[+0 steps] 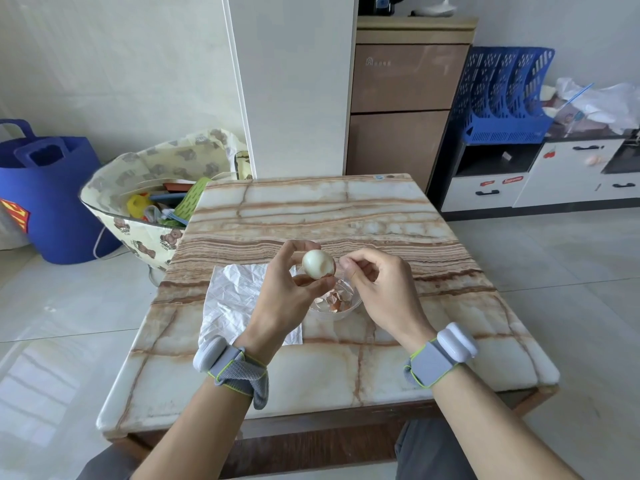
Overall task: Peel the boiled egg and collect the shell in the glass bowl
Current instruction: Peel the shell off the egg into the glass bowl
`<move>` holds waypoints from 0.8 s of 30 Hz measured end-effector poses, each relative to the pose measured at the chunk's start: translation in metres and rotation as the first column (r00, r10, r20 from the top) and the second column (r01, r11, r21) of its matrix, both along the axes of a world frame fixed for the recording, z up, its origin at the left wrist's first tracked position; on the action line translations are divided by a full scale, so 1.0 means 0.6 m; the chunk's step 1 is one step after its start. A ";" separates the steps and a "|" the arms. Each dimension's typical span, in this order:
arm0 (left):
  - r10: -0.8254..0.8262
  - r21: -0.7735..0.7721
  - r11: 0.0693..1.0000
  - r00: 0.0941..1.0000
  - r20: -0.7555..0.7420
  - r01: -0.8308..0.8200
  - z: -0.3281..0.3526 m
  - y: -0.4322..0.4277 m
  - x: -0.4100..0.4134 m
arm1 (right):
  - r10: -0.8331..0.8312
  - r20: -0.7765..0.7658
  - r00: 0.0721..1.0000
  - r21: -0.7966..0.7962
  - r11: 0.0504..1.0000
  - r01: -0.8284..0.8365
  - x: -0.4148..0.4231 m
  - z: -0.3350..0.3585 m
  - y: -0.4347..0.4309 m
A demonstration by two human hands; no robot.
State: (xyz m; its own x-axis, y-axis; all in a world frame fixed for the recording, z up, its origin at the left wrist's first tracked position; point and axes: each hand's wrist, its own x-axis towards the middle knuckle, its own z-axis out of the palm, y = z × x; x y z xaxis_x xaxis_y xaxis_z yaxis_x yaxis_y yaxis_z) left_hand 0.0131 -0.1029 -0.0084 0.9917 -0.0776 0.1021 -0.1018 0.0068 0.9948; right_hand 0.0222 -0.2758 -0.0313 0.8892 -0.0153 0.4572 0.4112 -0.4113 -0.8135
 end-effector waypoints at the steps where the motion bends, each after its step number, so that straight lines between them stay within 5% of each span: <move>1: -0.001 0.000 1.000 1.000 0.002 0.001 0.000 0.000 0.000 | 0.008 0.007 1.000 0.013 1.000 -0.009 -0.001 0.002 0.001; 24: -0.012 0.012 1.000 1.000 0.007 0.012 0.005 -0.003 -0.001 | 0.014 0.073 0.997 0.027 1.000 -0.016 -0.001 0.000 0.011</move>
State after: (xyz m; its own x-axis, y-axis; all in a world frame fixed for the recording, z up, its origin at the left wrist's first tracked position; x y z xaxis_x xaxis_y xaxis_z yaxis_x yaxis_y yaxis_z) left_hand 0.0123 -0.1046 -0.0051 0.9900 -0.0908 0.1083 -0.1091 -0.0042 0.9940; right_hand 0.0215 -0.2694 -0.0312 0.8538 -0.0157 0.5203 0.4755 -0.3829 -0.7920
